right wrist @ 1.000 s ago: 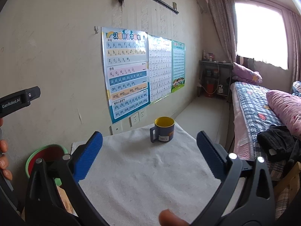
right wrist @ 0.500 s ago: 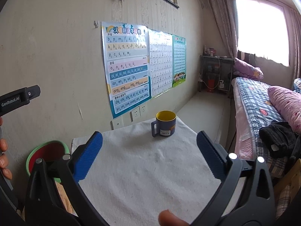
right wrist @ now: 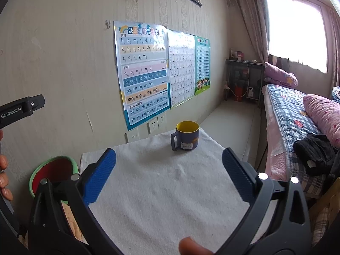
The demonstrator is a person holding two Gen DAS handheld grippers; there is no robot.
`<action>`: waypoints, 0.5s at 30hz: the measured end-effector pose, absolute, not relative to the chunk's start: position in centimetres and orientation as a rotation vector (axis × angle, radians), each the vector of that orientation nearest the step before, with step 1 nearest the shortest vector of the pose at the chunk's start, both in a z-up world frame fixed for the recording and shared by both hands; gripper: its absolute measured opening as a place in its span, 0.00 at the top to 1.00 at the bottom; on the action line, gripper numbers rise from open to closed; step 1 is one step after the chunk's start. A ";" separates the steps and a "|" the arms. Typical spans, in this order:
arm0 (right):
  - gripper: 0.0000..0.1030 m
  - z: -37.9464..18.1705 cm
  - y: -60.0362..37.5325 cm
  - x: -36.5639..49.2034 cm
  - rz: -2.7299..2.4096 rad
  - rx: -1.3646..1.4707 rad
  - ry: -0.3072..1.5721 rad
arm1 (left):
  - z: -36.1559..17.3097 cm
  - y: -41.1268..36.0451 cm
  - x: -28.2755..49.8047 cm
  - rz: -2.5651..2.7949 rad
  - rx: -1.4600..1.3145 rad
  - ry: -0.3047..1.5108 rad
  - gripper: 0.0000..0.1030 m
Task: Collect trash
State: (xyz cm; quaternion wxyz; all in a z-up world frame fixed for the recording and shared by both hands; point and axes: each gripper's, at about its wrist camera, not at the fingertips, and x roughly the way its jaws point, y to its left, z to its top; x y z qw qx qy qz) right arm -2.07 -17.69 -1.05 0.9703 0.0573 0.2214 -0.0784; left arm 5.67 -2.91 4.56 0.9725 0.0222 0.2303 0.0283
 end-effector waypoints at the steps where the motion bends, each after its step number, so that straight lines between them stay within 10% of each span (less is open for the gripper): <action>1: 0.05 -1.1 -17.7 -2.0 -0.157 0.116 0.449 | 4.5 -2.9 5.7 0.059 0.044 0.466 0.08; 15: 0.05 -1.8 -17.9 -1.6 -0.154 0.120 0.473 | 4.1 -2.7 5.9 0.061 0.041 0.482 0.08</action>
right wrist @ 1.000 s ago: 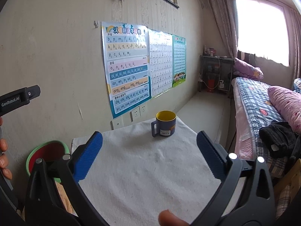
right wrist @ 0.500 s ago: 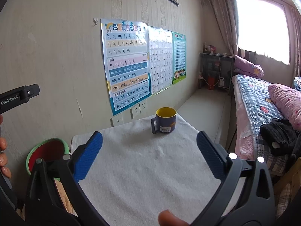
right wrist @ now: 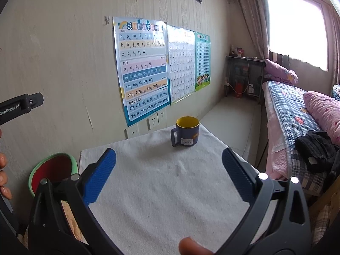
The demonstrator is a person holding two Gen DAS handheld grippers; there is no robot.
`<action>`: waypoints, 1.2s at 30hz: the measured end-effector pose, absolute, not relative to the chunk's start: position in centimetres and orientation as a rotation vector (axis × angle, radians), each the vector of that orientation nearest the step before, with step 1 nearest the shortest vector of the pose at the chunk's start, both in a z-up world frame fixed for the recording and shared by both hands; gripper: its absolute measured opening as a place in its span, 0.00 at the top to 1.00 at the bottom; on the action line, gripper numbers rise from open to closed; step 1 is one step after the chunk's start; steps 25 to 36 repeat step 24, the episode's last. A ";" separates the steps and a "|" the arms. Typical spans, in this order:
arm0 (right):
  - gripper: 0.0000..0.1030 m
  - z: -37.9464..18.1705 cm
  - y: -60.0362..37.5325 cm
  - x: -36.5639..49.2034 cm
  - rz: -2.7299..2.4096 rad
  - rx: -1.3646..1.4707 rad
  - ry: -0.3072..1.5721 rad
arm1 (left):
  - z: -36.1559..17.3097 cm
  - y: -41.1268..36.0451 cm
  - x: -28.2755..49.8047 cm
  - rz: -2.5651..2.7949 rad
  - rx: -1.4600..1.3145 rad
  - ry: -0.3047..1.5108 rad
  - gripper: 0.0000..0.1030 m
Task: Collect trash
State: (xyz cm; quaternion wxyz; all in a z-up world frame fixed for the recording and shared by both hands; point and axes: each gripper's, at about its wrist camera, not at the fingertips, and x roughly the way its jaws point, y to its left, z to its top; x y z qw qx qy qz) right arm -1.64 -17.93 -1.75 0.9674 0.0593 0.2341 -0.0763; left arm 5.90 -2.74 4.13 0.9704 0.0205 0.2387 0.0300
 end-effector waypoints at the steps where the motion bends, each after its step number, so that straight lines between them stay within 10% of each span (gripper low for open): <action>1: 0.05 -1.8 -18.0 -1.6 -0.154 0.121 0.475 | 4.1 -2.7 6.0 0.060 0.042 0.483 0.08; 36: 0.05 -13.5 -26.8 3.1 -0.361 0.233 0.731 | -2.7 -0.2 7.4 0.073 0.077 0.701 0.08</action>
